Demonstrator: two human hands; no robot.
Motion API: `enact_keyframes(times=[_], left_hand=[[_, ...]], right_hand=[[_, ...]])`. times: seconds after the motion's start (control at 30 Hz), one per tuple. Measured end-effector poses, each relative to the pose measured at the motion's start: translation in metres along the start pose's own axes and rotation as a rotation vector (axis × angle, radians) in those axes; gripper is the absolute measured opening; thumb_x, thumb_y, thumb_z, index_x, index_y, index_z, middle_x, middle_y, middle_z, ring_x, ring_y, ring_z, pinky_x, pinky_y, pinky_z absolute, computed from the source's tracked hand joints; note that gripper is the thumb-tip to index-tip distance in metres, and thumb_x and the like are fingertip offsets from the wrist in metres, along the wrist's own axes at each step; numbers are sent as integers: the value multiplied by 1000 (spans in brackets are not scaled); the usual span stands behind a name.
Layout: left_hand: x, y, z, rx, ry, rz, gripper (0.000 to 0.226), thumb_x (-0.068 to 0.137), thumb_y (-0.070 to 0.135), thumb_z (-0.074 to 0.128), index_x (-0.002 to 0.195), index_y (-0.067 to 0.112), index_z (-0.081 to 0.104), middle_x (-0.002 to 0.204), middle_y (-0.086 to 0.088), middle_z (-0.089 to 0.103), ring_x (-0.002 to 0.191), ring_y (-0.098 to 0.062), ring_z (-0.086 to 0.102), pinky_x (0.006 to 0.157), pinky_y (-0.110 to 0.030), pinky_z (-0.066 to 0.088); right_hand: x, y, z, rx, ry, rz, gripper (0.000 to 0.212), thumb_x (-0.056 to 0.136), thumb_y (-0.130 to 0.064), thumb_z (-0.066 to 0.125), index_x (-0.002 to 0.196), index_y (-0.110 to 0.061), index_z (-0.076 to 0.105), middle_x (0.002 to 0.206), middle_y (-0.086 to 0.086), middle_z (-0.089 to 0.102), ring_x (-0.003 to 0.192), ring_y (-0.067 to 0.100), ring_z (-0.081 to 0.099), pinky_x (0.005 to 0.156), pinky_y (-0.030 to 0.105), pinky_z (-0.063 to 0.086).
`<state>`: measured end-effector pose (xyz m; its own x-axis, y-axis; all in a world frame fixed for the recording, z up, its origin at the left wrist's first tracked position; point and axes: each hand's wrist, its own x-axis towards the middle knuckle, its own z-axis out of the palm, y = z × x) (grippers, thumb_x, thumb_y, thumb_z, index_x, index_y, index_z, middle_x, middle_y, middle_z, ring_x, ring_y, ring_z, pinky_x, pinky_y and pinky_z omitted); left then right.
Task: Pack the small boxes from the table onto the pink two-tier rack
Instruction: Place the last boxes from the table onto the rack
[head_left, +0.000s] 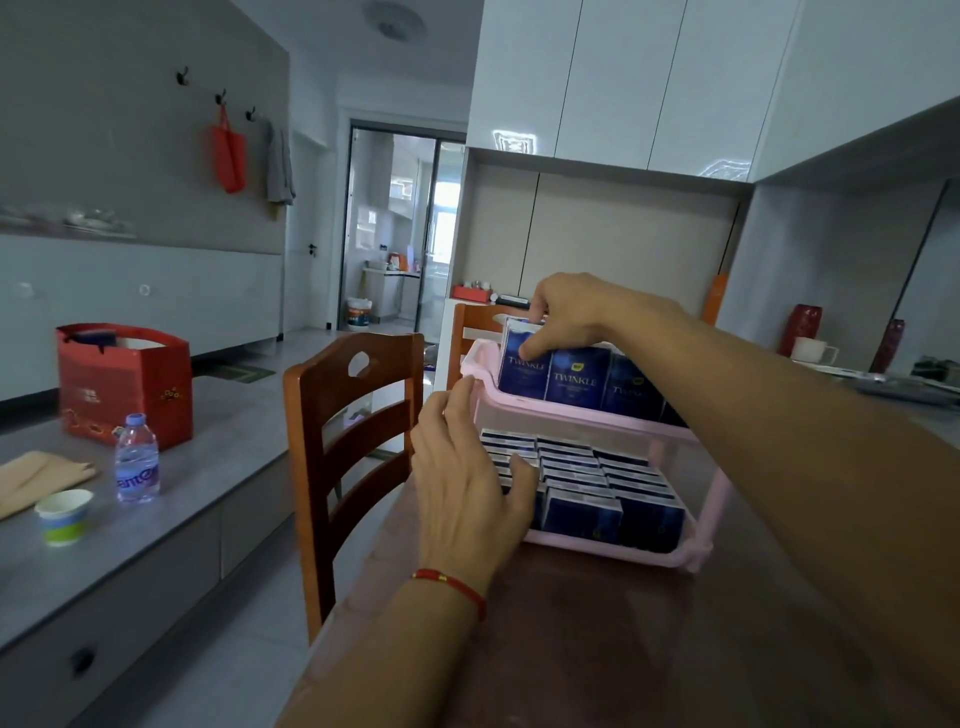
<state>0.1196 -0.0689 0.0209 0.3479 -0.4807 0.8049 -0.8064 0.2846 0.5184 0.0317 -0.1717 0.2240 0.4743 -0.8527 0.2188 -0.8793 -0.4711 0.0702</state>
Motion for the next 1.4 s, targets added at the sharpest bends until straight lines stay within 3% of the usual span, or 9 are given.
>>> enact_keyframes(times=[0.33,0.5,0.67,0.77,0.9,1.0,1.1,1.27,1.4], left_hand=[[-2,-2,3,-1,-52,-31,92,79,36,74,153,21,22,146,-6,34,133,-20,34,108,-34,37],[-5,9,-10,38,15,47,82,80,33,71,149,15,31,147,-14,36,136,-28,35,110,-40,35],[-18,41,-20,-80,65,225,59,76,19,67,131,14,45,127,-5,47,119,-18,40,99,-36,41],[-30,66,-18,-164,-34,319,44,73,12,64,116,16,52,111,0,51,106,-9,39,90,-30,40],[-50,108,9,-221,-343,467,32,72,16,55,104,18,59,104,3,55,98,-20,47,84,-30,37],[-71,144,47,-211,-577,515,38,74,30,51,112,28,57,113,10,53,106,-14,44,91,-31,41],[-90,188,89,-208,-755,481,42,81,33,59,122,34,51,128,12,49,119,-7,36,102,-26,36],[-100,236,156,-133,-836,398,45,87,31,62,130,30,47,136,5,46,126,-17,37,103,-29,36],[-104,233,179,-136,-797,422,45,86,28,61,129,29,47,134,6,45,126,-15,36,103,-24,33]], right_hand=[[-10,-10,6,-70,12,-25,70,80,-46,78,135,-14,48,129,9,59,109,26,60,79,33,50],[-50,17,1,152,358,-142,41,90,-39,65,126,-21,58,125,3,62,108,19,59,93,42,52],[-137,92,24,244,760,-125,11,88,-19,59,95,-21,66,90,-3,66,77,15,60,73,38,54],[-199,154,73,230,643,77,8,85,-23,59,91,-23,64,85,-2,66,73,17,60,69,38,54],[-270,231,131,159,372,392,13,85,-12,67,97,-13,70,94,7,71,85,25,65,71,24,40],[-294,291,148,75,276,582,17,86,-18,64,102,-11,67,107,12,69,95,28,64,77,32,47],[-297,349,154,57,139,776,42,91,-29,61,129,-14,54,131,14,54,117,32,54,95,42,48],[-277,422,170,202,161,909,69,94,-32,59,155,-24,26,157,12,32,139,35,38,110,52,37],[-258,451,203,135,150,911,60,100,-42,48,154,-31,27,161,8,25,146,32,30,114,55,27]])
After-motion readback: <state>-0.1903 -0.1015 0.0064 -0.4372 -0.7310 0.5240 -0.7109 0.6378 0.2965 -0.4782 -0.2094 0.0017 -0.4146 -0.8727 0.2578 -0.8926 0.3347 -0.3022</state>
